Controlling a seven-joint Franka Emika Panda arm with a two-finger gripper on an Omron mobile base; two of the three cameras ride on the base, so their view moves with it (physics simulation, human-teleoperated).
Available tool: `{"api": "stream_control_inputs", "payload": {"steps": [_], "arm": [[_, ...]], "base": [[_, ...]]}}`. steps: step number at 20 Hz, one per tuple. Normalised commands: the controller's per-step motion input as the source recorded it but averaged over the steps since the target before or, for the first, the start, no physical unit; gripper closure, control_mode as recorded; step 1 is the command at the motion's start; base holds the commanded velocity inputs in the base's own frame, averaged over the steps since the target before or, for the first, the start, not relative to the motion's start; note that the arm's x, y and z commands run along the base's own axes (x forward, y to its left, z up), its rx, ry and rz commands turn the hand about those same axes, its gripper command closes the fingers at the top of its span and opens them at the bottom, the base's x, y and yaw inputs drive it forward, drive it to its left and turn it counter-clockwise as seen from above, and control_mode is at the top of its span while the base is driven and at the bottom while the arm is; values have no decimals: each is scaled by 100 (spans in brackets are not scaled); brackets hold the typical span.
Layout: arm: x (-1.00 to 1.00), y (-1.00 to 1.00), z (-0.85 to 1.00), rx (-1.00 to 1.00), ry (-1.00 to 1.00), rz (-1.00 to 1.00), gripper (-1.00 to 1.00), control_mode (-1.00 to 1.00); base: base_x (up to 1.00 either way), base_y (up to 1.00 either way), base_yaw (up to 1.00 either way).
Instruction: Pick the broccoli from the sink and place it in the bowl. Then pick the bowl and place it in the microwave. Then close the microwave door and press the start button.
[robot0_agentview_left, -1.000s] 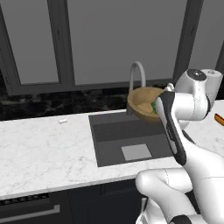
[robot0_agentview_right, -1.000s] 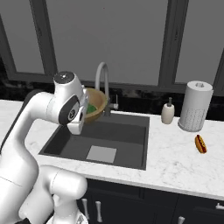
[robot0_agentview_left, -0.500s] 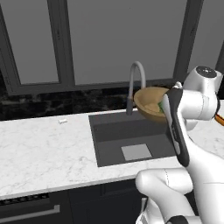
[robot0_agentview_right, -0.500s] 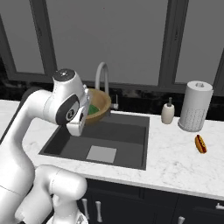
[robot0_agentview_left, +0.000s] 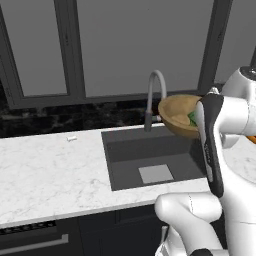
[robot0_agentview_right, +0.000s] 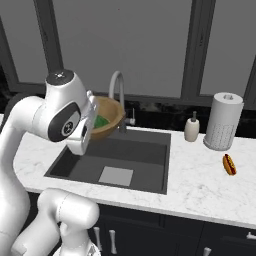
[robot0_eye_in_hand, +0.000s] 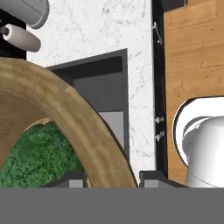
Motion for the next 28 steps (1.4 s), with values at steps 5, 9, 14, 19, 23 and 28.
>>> {"api": "stream_control_inputs", "payload": {"steps": [5, 9, 14, 19, 23, 28], "arm": [[-58, 0, 31, 0, -7, 0, 100, -100], [-62, 0, 36, 0, -20, 0, 100, -100], [-9, 0, 5, 0, -3, 0, 100, 100], [0, 0, 0, 0, 0, 0, 100, 100], [0, 0, 0, 0, 0, 0, 100, 100], [0, 0, 0, 0, 0, 0, 100, 100]], "base": [[0, 0, 0], [0, 0, 0], [-5, 1, 6], [-16, 14, 45], [-36, 81, 69], [-23, 82, 86]]}}
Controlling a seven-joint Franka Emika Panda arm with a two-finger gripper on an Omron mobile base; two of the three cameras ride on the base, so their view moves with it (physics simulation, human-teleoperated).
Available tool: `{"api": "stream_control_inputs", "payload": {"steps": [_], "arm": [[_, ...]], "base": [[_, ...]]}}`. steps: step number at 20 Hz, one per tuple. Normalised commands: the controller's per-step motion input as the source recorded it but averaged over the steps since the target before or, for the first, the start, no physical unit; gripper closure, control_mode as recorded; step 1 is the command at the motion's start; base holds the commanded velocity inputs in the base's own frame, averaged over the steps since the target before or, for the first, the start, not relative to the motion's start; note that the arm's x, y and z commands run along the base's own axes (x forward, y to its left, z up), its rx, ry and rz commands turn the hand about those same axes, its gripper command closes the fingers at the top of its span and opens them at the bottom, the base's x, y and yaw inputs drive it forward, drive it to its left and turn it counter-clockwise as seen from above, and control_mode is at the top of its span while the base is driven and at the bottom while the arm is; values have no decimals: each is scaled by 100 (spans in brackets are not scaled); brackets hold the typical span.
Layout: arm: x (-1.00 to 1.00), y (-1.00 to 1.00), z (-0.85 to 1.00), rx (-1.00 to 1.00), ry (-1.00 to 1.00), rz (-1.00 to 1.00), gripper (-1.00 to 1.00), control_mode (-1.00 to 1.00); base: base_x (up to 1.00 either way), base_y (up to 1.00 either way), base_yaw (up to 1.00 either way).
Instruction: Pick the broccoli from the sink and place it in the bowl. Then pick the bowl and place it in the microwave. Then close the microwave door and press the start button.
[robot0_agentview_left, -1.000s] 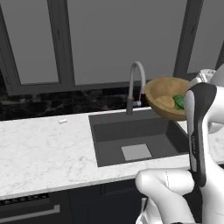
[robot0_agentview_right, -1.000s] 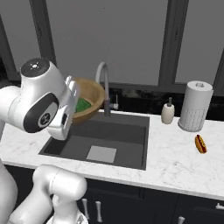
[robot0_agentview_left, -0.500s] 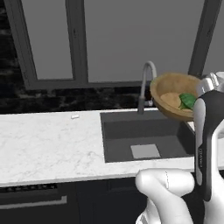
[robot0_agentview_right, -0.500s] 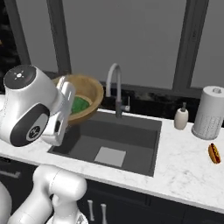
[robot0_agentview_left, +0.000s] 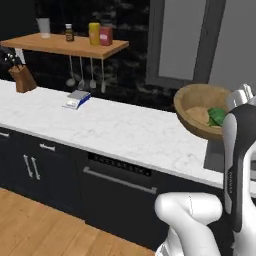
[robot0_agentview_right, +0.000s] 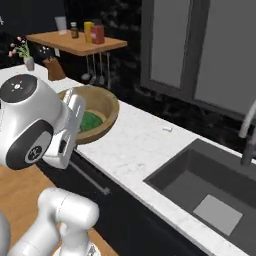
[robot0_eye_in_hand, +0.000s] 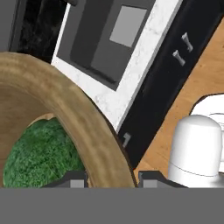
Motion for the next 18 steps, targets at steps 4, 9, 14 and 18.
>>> {"api": "stream_control_inputs", "payload": {"steps": [4, 9, 14, 18], "arm": [[0, 0, 0, 0, 0, 0, 100, 100], [0, 0, 0, 0, 0, 0, 100, 100], [0, 0, 0, 0, 0, 0, 100, 100], [0, 0, 0, 0, 0, 0, 100, 100]], "base": [[-8, 61, 93], [-1, 34, 100], [0, 15, 100], [0, 8, 100]]}}
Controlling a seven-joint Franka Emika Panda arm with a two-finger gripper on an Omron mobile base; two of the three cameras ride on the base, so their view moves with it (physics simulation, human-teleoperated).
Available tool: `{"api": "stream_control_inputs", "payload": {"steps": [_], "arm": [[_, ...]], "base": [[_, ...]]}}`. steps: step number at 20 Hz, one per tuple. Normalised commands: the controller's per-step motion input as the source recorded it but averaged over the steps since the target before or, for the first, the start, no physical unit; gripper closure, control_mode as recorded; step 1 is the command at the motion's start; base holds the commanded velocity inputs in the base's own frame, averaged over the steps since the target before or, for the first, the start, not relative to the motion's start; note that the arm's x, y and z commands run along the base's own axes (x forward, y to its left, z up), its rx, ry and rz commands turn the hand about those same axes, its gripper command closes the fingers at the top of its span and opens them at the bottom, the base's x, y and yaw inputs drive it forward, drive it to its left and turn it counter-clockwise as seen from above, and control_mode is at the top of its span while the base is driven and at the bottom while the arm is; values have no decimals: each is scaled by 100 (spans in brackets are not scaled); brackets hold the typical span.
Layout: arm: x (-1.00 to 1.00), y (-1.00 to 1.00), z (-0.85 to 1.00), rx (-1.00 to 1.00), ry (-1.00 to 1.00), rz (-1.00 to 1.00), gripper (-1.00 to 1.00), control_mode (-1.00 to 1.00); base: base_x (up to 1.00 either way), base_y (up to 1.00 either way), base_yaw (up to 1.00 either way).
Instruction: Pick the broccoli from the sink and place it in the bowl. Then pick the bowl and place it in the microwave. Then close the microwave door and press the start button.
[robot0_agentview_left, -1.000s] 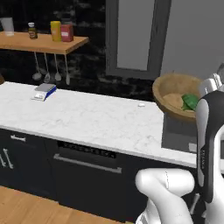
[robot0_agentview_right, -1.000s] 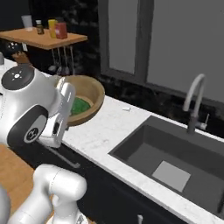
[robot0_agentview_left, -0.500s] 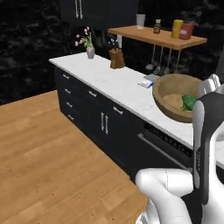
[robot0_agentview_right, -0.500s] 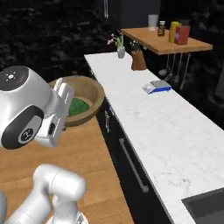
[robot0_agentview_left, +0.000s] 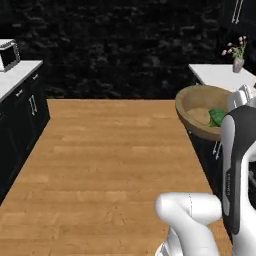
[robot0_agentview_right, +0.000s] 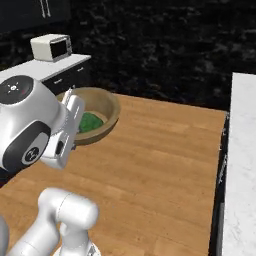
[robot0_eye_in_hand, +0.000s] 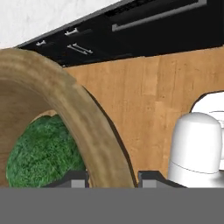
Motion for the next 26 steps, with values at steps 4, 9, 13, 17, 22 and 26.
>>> {"api": "stream_control_inputs", "payload": {"steps": [4, 9, 13, 17, 22, 26], "arm": [[0, 0, 0, 0, 0, 0, 100, 100], [0, 0, 0, 0, 0, 0, 100, 100], [0, 0, 0, 0, 0, 0, 100, 100], [0, 0, 0, 0, 0, 0, 100, 100], [0, 0, 0, 0, 0, 0, 100, 100], [0, 0, 0, 0, 0, 0, 100, 100]], "base": [[0, 2, 100], [21, 0, 98], [61, 0, 95], [97, -14, 78], [100, -59, 47], [100, -24, 40]]}}
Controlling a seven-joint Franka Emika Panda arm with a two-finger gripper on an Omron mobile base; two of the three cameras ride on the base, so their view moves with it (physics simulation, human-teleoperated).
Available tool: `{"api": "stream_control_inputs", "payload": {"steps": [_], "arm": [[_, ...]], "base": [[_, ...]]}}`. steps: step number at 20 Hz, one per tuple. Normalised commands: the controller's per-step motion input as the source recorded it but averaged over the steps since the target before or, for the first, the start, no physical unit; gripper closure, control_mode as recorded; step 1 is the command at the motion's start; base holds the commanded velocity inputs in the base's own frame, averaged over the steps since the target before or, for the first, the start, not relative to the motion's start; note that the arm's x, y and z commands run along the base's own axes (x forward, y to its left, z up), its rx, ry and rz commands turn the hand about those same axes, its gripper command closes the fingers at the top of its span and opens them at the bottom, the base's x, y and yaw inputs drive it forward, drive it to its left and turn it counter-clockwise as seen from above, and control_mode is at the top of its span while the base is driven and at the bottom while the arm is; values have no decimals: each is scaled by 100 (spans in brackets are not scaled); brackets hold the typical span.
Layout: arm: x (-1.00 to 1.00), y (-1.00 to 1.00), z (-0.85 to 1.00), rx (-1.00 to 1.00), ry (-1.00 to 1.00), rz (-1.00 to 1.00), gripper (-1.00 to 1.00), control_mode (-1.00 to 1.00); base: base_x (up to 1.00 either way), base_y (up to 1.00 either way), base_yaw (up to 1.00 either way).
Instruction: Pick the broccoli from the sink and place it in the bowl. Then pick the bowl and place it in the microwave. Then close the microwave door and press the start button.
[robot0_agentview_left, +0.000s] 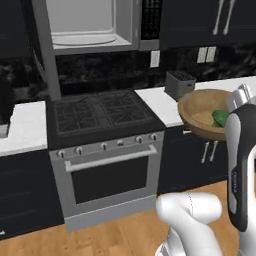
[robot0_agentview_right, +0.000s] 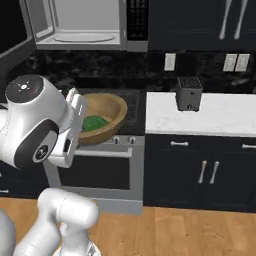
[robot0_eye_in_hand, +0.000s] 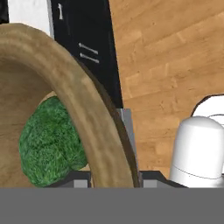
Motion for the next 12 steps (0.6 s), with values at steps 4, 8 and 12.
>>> {"api": "stream_control_inputs", "payload": {"steps": [4, 8, 12], "arm": [[0, 0, 0, 0, 0, 0, 100, 100], [0, 0, 0, 0, 0, 0, 100, 100], [0, 0, 0, 0, 0, 0, 100, 100]], "base": [[98, -3, 53], [82, -18, 62], [51, -9, 58]]}}
